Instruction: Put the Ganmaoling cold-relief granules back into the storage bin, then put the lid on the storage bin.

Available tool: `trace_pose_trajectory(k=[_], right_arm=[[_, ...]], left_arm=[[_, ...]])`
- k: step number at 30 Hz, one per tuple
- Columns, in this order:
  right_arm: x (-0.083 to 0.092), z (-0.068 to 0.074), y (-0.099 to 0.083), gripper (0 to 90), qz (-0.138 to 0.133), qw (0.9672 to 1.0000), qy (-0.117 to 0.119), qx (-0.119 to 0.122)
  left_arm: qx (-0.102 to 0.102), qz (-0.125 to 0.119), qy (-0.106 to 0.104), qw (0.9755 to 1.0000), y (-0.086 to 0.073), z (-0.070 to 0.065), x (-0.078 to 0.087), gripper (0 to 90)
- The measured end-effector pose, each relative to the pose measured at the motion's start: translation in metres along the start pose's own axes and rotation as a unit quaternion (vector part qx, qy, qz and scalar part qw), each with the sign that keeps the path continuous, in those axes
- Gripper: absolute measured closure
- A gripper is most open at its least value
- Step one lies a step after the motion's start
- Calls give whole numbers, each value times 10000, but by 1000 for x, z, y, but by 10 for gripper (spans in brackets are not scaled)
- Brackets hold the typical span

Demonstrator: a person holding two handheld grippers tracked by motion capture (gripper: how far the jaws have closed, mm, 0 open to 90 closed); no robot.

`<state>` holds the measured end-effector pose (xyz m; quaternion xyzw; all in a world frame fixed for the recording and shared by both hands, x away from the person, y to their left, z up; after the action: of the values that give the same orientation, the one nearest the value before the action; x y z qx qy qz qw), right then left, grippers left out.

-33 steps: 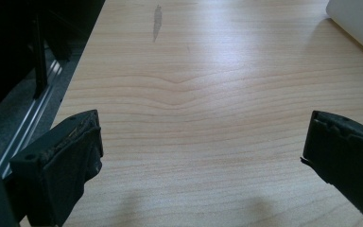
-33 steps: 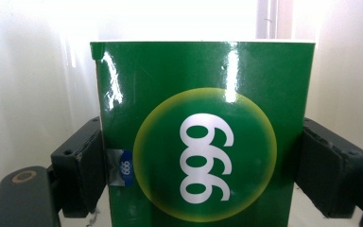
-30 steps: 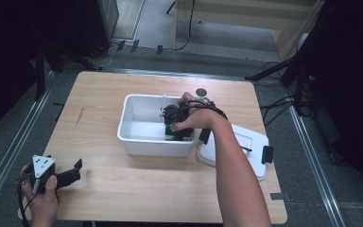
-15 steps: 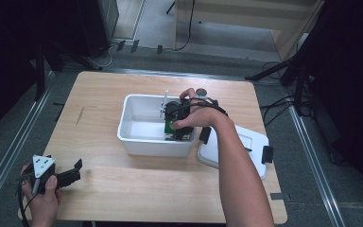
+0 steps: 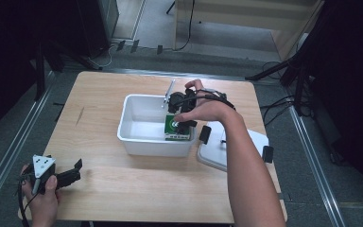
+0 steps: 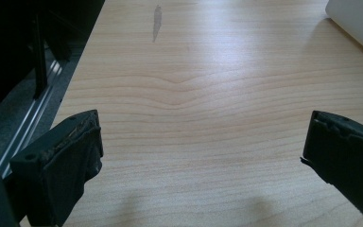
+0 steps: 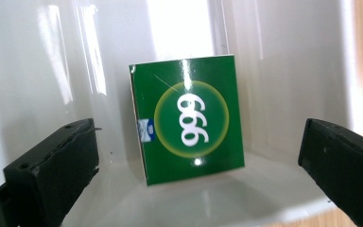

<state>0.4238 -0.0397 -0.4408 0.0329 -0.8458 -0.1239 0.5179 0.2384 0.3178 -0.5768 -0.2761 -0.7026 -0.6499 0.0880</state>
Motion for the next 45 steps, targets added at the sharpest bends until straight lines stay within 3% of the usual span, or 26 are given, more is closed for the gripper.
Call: trace_pose_trajectory(k=[11, 23, 32, 45], right_arm=[[32, -11, -22, 0, -59, 9998, -109, -172], [52, -17, -67, 0, 107, 9990, -121, -425], [60, -17, -95, 0, 175, 9979, -180, -590], [53, -10, -124, 0, 263, 9969, -153, -725]], left_arm=[[-17, 9, 4, 10000, 0, 0, 0, 0], [-23, 3, 16, 10000, 0, 0, 0, 0], [-25, 16, 34, 10000, 0, 0, 0, 0], [-32, 28, 34, 10000, 0, 0, 0, 0]])
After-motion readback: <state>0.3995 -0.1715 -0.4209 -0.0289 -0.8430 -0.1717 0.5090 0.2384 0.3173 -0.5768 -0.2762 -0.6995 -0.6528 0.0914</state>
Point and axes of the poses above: each handheld gripper's, and its own axes: x roughly backward along the jaws, y roughly out of its top, z roughly to its left, the point moved 5 cm from there along -x, roughly forward along the jaws, and after that the axes turned 15 degrees about -y, right-handed, at the moved point
